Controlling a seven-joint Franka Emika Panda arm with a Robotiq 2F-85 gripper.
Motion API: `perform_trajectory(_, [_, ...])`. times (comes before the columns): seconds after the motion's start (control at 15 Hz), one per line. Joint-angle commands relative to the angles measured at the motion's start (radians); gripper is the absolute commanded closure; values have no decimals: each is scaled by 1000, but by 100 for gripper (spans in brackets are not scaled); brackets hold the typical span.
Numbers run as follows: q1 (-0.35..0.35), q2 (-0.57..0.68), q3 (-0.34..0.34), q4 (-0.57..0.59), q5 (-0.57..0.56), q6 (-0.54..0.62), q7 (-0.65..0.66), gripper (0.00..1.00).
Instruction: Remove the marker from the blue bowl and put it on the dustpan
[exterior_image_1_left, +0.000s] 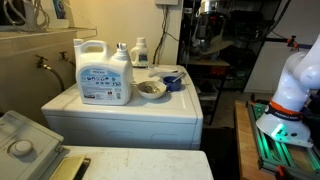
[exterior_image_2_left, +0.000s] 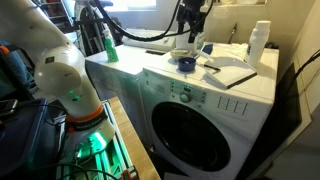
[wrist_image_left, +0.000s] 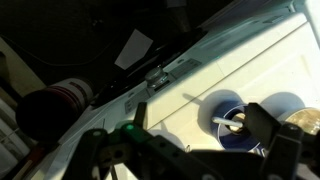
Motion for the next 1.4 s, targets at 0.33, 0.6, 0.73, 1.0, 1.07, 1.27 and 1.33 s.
perform_trajectory(0.33, [72, 169, 123, 73, -9, 70, -164, 0])
perform_trajectory(0.6, [81, 306, 177, 165, -157, 137, -148, 0])
perform_trajectory(0.73, [91, 349, 193, 203, -155, 97, -182, 0])
perform_trajectory(1.0, [91, 361, 206, 205, -128, 48, -248, 0])
perform_trajectory(1.07, [90, 368, 207, 218, -122, 21, -279, 0])
perform_trajectory(1.27, [88, 370, 207, 230, -117, 0, -311, 0])
perform_trajectory(1.33, [96, 372, 216, 219, -109, 25, -352, 0])
